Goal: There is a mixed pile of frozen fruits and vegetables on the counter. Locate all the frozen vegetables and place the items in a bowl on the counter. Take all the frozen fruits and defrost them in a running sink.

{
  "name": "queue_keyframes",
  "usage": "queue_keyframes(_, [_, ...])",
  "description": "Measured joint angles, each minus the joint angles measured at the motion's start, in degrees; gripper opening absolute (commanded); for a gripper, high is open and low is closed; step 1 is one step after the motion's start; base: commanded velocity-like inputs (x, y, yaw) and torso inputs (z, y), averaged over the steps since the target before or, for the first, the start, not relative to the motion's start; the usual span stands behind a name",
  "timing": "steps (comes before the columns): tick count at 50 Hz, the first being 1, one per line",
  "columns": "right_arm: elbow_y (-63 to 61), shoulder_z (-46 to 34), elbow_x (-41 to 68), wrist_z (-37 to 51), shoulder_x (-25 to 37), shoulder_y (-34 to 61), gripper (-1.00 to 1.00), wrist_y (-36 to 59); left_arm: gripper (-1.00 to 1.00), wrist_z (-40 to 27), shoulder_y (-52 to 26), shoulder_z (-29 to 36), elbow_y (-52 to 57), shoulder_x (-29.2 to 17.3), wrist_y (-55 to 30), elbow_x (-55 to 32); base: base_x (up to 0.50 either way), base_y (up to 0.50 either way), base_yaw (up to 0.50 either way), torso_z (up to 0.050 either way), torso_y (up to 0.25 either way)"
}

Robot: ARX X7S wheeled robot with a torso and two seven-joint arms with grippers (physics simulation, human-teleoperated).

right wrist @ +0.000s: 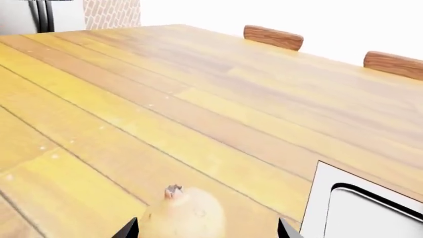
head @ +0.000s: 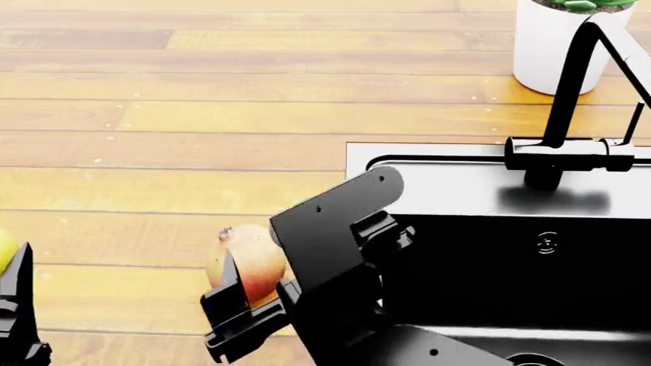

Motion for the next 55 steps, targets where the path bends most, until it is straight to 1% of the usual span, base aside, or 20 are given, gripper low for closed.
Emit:
queue_keyframes(12, [8.84,-2.83,-1.38,-4.56,-4.45,2.51,1.00,-0.08,-1.00,0.54,0.87,-0.73,-0.30,-0.59,0.63,0.16,0.00,0.00,0.00,0.000,0.000])
queue_keyframes(25, [19.21,-6.27,-5.30,-9.15,-8.42,4.02,1.00,-2.49,-1.00,0.92,2.79,-2.70,-0.15,-2.13,1.64,-0.40,0.00,0.00,0.00,0.000,0.000])
queue_keyframes(44, [28.60,-8.02,-7.10,-13.93,-11.85,3.73,1.00,-5.99,-1.00,1.28,3.90,-3.56,-0.29,-2.92,2.30,-0.46,0.00,0.00,0.00,0.001,0.000])
queue_keyframes(45, [28.81,-8.07,-7.15,-14.05,-11.92,3.71,-1.00,-6.12,-1.00,1.29,3.98,-3.60,-0.29,-2.97,2.34,-0.49,0.00,0.00,0.00,0.000,0.000])
queue_keyframes(55, [26.16,-8.43,-6.92,-11.79,-11.04,2.88,-1.00,-7.16,-1.00,1.18,3.41,-2.88,-0.42,-2.70,2.07,-0.21,0.00,0.00,0.00,0.000,0.001])
